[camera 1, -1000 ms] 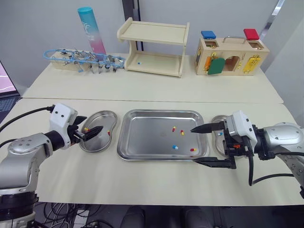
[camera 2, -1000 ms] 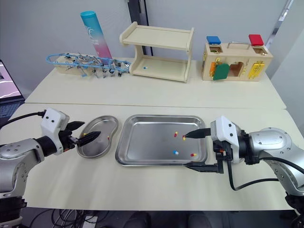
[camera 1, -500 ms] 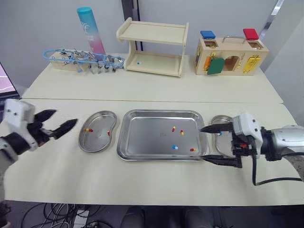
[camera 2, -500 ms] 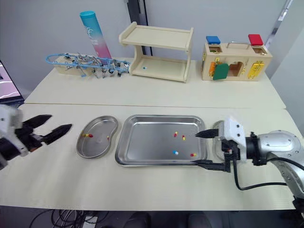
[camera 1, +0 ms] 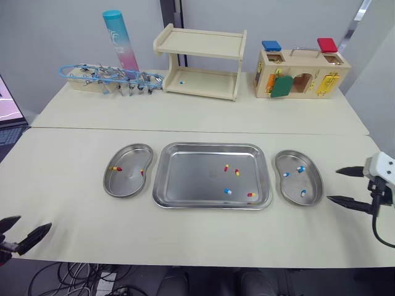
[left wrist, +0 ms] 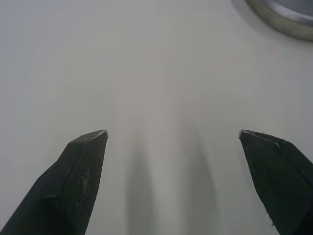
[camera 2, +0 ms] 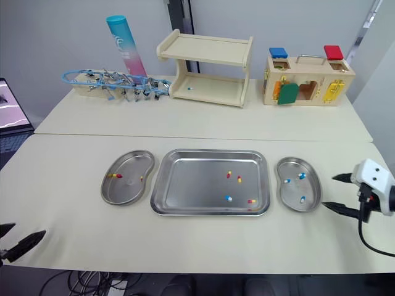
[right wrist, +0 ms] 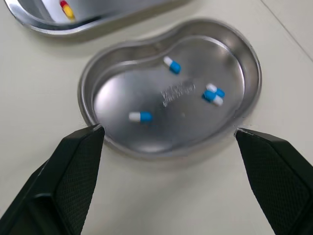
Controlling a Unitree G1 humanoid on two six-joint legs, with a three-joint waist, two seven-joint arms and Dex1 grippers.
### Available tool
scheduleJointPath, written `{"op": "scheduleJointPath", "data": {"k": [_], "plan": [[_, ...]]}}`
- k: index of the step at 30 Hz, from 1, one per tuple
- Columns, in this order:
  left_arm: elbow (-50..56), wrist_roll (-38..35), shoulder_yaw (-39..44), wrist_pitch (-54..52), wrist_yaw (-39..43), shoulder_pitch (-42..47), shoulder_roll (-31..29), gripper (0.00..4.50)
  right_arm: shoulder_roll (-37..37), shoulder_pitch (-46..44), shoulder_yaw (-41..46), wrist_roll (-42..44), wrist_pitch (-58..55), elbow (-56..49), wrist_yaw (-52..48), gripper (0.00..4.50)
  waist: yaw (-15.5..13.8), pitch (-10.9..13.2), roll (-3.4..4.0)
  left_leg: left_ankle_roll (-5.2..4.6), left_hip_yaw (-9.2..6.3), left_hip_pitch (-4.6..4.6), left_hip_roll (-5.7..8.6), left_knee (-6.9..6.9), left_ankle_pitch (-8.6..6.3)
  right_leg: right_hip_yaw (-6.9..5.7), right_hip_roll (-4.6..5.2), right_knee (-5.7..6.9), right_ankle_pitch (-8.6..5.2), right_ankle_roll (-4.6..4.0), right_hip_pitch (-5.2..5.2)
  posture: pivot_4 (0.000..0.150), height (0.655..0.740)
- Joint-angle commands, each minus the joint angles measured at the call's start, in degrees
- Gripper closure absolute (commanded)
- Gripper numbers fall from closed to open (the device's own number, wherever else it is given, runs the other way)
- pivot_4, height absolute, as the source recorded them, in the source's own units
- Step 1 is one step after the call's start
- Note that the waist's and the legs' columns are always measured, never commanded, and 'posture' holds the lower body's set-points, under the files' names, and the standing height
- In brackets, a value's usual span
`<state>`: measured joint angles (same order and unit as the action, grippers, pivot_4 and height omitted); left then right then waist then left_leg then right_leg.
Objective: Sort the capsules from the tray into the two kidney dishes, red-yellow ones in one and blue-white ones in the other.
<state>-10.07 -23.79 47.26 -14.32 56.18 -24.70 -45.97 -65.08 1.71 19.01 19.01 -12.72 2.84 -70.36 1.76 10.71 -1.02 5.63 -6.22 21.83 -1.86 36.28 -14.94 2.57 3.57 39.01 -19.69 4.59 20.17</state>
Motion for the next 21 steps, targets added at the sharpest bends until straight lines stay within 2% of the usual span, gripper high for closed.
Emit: {"op": "scheduleJointPath", "data": {"k": [1, 8, 21], "plan": [[1.32, -1.43, 2.19, 1.93, 0.56, -1.11, 0.60, 0.05, -1.38, 1.28, 2.37, -1.47, 3.00, 3.80, -1.39, 0.00, -0.06, 0.00, 0.00, 0.00, 0.01, 0.00, 0.00, 0.00, 0.00, 0.00, 0.01, -0.01, 0.00, 0.00, -0.01, 0.150, 0.7400], [4.06, -3.16, 0.97, 1.96, 1.06, -1.34, 1.50, 0.05, -1.80, 1.93, 2.45, -3.09, 5.78, 7.49, -1.92, 0.00, 0.27, -0.01, 0.02, 0.00, 0.02, -0.02, 0.00, 0.00, 0.00, 0.02, 0.00, 0.00, 0.00, 0.00, -0.01, 0.150, 0.7400], [5.84, -3.56, -1.85, 4.25, 6.05, -0.63, 0.57, 0.05, -1.53, 1.08, 2.36, -3.27, 7.74, 6.64, -2.33, 0.00, 0.60, -0.01, 0.03, 0.00, 0.05, -0.03, 0.00, 0.00, 0.00, 0.05, 0.00, -0.01, 0.00, 0.00, -0.01, 0.150, 0.7400]]}}
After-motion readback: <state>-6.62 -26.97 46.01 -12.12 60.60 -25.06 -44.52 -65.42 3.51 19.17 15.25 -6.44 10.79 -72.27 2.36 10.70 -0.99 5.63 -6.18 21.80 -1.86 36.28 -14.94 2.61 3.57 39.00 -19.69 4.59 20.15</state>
